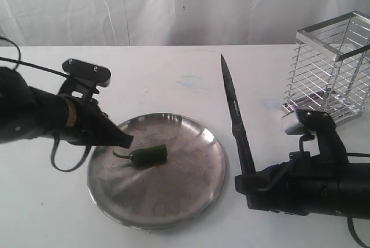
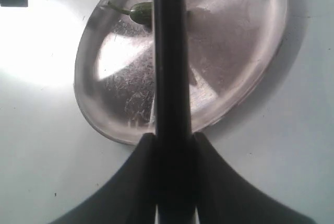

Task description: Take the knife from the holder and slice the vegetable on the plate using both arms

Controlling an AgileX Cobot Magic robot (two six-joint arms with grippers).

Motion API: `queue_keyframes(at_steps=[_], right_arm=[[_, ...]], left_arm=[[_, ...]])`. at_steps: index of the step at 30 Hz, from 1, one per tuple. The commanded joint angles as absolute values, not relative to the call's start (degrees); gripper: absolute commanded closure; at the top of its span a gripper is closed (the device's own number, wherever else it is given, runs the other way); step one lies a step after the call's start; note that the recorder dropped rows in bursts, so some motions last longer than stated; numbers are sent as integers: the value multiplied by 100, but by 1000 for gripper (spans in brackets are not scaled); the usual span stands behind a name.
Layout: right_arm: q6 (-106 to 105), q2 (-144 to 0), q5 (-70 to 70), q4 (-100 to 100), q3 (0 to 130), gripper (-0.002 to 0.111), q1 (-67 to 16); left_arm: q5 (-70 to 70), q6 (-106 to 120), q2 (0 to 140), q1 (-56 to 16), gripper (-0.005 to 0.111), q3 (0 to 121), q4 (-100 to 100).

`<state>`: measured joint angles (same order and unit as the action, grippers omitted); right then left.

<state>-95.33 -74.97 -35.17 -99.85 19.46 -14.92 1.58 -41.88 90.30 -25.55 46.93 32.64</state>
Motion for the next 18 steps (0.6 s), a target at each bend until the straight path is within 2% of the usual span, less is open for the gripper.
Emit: queue_keyframes(at_steps=[1,4,6,13,18], right_arm=[[-9691,-7503,-3621,-9995,1989,108,-1497],[-9765,-7503,-3621,-9995,1989,108,-1497],[-9765,-7503,-3621,-9995,1989,108,-1497],[-9764,-7503,-3621,-9995,1989,108,-1497],[-9620,-7503,-3888,-9995,2016,108,-1497]], left_arm=[[-3007,-2641,8866,-2533,107,5333,3931],[-4477,-2053,8900,-2533,107,5468,4393],[-4742,-2055,8878,-2533,107,5468,4157],[-4870,1252,8991,-2546,107,5468,498],[-3910,1437,9032,-2546,107,5468,-387]])
